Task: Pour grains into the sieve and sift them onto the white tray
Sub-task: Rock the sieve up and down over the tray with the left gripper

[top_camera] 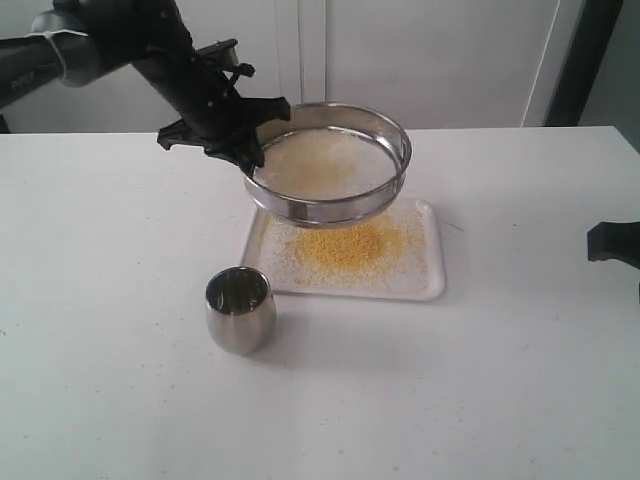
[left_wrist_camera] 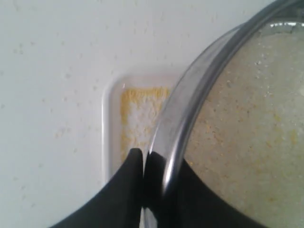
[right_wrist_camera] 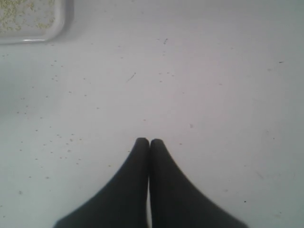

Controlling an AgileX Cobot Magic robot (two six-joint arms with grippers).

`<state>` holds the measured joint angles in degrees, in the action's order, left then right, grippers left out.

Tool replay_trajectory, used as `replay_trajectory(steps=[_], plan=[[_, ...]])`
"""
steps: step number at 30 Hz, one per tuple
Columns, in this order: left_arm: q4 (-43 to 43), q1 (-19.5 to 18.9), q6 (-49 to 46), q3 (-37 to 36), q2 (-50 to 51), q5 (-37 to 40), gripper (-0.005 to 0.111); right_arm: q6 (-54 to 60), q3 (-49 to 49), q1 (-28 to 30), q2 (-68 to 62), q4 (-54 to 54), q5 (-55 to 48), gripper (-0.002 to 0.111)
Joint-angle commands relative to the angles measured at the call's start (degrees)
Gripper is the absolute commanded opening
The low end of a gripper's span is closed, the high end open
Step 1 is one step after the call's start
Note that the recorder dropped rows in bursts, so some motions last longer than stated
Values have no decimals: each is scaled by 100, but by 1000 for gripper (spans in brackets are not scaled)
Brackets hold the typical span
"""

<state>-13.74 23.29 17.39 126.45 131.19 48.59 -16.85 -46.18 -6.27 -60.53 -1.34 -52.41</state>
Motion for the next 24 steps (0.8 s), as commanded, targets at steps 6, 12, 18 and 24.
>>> replay_trajectory(steps=[6, 12, 18, 24], plan=[[-57, -139, 16, -62, -155, 415, 0, -14, 20, 66, 42, -15, 90, 0], [-1142, 359, -325, -602, 0, -872, 0, -14, 20, 66, 42, -15, 196, 0], [-628, -96, -185, -577, -162, -48, 0, -14, 20, 66, 42, -15, 244, 0], [-1014, 346, -551, -577, -82, -722, 0, -14, 20, 66, 42, -15, 244, 0]])
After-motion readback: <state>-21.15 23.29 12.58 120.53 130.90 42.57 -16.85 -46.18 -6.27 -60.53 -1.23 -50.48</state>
